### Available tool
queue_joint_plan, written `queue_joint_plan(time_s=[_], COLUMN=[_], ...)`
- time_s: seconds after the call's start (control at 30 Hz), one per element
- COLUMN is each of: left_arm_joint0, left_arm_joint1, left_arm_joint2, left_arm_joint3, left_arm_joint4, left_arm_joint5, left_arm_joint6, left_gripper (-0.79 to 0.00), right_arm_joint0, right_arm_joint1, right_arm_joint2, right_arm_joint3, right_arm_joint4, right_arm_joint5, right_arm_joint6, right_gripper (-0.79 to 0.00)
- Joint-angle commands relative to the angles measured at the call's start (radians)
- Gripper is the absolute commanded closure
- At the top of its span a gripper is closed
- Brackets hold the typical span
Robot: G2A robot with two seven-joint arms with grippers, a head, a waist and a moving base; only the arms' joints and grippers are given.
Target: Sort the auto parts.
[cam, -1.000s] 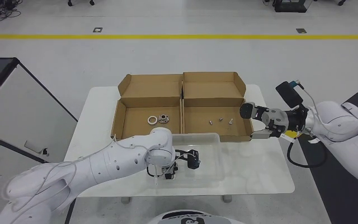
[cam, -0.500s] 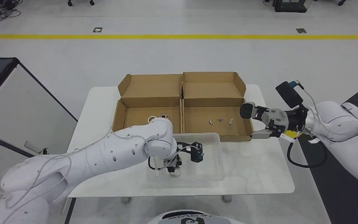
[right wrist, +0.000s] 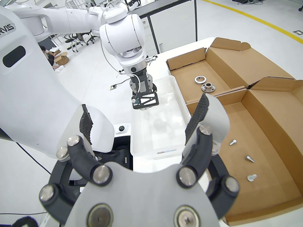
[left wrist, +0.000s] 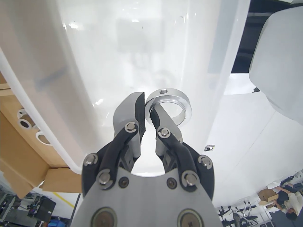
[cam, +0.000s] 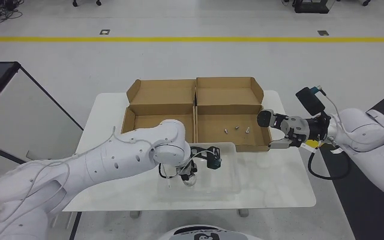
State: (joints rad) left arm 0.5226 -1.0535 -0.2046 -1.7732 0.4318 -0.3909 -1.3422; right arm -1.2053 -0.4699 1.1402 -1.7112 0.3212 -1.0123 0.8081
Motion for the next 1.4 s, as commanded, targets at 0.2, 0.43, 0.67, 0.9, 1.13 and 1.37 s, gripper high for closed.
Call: queue_joint_plan(time_s=[0.2, 0.43, 0.67, 0.9, 1.13, 1.37], left_arm_joint0=[0.080, 0.224, 0.294, 0.313, 0.356, 0.356], left_arm_joint1=[0.117, 0.228, 0.277, 0.268, 0.236, 0.236], left_arm_joint2=[-0.250, -0.464, -0.548, -0.603, -0.659, -0.659], left_arm_joint3=[-0.012, 0.039, 0.070, -0.006, -0.037, -0.037], left_arm_joint4=[-0.173, -0.344, -0.502, -0.759, -0.840, -0.840], left_arm_joint5=[-0.137, -0.375, -0.621, -0.621, -0.621, -0.621], left_arm_joint6=[0.194, 0.288, 0.534, 0.556, 0.534, 0.534], left_gripper=[0.000, 0.000, 0.000, 0.000, 0.000, 0.000], right_arm_joint0=[0.000, 0.000, 0.000, 0.000, 0.000, 0.000], right_arm_joint1=[-0.001, -0.001, -0.001, -0.001, -0.001, -0.001], right_arm_joint2=[0.000, 0.000, 0.000, 0.000, 0.000, 0.000], right_arm_joint3=[0.000, 0.000, 0.000, 0.000, 0.000, 0.000], right_arm_joint4=[-0.001, -0.001, -0.001, -0.001, -0.001, -0.001], right_arm_joint5=[0.000, 0.000, 0.000, 0.000, 0.000, 0.000], right_arm_joint6=[0.000, 0.000, 0.000, 0.000, 0.000, 0.000], right_gripper=[-0.785, -0.785, -0.785, -0.785, -0.785, -0.785])
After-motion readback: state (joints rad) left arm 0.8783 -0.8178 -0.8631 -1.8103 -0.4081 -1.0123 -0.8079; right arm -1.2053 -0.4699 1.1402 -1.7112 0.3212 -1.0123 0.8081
